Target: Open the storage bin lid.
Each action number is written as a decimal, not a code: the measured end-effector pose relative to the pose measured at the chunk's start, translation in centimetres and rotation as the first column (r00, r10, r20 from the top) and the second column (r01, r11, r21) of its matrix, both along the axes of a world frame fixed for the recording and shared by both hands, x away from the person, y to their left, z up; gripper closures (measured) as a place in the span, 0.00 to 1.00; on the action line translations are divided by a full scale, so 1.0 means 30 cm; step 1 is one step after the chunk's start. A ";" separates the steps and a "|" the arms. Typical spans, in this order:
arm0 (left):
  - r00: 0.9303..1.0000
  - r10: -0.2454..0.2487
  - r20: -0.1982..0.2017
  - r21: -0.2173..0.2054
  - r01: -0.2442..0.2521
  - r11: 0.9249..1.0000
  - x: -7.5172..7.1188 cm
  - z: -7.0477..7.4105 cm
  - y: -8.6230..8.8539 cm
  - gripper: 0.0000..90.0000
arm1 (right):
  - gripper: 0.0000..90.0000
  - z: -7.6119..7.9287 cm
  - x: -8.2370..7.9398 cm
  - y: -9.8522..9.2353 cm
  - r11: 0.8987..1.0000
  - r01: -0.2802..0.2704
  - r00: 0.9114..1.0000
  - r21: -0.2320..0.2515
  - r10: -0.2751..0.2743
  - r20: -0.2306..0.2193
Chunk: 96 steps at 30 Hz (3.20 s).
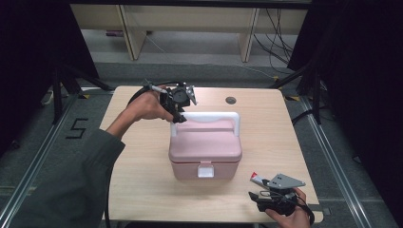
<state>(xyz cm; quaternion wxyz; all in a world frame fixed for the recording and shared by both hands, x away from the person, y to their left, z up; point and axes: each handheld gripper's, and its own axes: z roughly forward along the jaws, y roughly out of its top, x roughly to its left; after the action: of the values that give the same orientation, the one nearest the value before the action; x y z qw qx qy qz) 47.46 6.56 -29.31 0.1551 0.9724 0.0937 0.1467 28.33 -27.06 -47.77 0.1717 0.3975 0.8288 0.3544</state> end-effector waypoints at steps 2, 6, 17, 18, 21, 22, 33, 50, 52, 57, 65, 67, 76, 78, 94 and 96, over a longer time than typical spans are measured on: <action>1.000 -0.003 0.007 0.001 0.003 1.000 0.000 0.008 0.000 0.78 | 0.37 0.002 0.005 -0.005 1.000 -0.017 1.000 -0.013 0.018 0.014; 1.000 0.002 0.022 -0.003 -0.002 1.000 0.005 0.020 0.000 0.78 | 0.41 0.006 0.000 -0.003 1.000 -0.025 1.000 -0.003 0.025 0.006; 1.000 0.011 0.019 -0.017 -0.011 1.000 0.013 0.028 0.005 0.78 | 0.71 0.047 0.003 0.008 0.988 -0.093 0.993 0.124 0.082 0.090; 1.000 0.010 0.018 -0.018 -0.010 1.000 0.013 0.028 0.006 0.78 | 0.75 0.061 0.011 0.014 0.984 -0.098 0.991 0.148 0.083 0.109; 1.000 0.010 0.015 -0.023 -0.010 1.000 0.017 0.026 0.007 0.78 | 0.83 0.088 0.037 0.022 0.980 -0.115 0.983 0.163 0.089 0.159; 1.000 0.005 0.018 -0.024 -0.005 1.000 0.019 0.028 0.008 0.78 | 0.84 0.090 0.046 0.028 0.977 -0.114 0.984 0.180 0.087 0.155; 1.000 0.010 0.015 -0.014 -0.010 1.000 0.021 0.032 0.003 0.78 | 0.96 0.150 0.141 0.062 0.952 -0.171 0.964 0.252 0.108 0.244; 1.000 0.012 0.008 -0.012 -0.012 1.000 0.029 0.035 0.007 0.78 | 1.00 0.176 0.216 0.106 0.927 -0.205 0.957 0.315 0.122 0.264; 1.000 0.007 0.011 -0.009 -0.006 1.000 0.031 0.036 0.007 0.78 | 1.00 0.175 0.225 0.109 0.923 -0.206 0.957 0.324 0.122 0.262; 1.000 0.023 0.004 -0.023 -0.023 0.999 0.033 0.034 0.009 0.77 | 1.00 0.172 0.238 0.110 0.918 -0.211 0.957 0.336 0.123 0.264; 0.996 0.087 0.000 -0.084 -0.087 0.993 0.044 0.042 0.033 0.60 | 1.00 0.179 0.248 0.114 0.919 -0.207 0.950 0.337 0.107 0.292; 0.994 0.107 0.009 -0.098 -0.106 0.990 0.045 0.049 0.041 0.51 | 1.00 0.183 0.249 0.113 0.914 -0.221 0.953 0.339 0.128 0.275; 0.978 0.207 0.017 -0.244 -0.197 0.949 0.011 0.099 0.110 0.33 | 1.00 0.193 0.255 0.117 0.917 -0.221 0.950 0.331 0.125 0.287; 0.977 0.214 0.017 -0.258 -0.203 0.945 -0.005 0.100 0.128 0.32 | 1.00 0.196 0.256 0.116 0.916 -0.221 0.950 0.334 0.125 0.286; 0.931 0.362 -0.054 -0.396 -0.353 0.848 -0.138 -0.012 0.348 0.29 | 1.00 0.212 0.258 0.119 0.916 -0.210 0.954 0.341 0.117 0.275; 0.928 0.368 -0.064 -0.407 -0.361 0.839 -0.160 -0.047 0.363 0.29 | 1.00 0.214 0.257 0.120 0.916 -0.205 0.957 0.344 0.114 0.268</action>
<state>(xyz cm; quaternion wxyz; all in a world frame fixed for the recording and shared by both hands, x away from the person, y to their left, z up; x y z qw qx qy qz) 42.66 17.46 -30.73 0.3263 0.8809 0.3040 0.1586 36.05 -23.47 -41.35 0.1642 0.3069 0.7501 0.5624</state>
